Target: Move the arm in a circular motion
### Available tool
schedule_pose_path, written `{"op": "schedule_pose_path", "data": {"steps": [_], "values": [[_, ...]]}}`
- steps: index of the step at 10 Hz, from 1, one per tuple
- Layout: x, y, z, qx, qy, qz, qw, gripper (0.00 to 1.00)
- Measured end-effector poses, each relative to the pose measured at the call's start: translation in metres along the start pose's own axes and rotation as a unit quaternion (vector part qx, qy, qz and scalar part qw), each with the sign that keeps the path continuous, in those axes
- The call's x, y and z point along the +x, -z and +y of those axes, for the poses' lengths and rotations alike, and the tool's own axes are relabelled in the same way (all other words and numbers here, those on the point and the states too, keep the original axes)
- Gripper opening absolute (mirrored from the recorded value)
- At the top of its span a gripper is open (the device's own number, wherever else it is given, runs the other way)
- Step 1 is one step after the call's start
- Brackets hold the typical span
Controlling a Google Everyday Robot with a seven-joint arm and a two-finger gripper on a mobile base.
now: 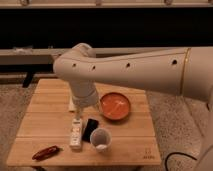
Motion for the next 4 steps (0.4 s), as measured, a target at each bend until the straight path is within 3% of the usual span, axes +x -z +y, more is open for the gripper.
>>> {"op": "schedule_pose_path", "data": {"steps": [4], "values": [[0.0041, 0.0013, -0.0019, 0.000, 0.003, 0.002, 1.0000, 0.65]]}}
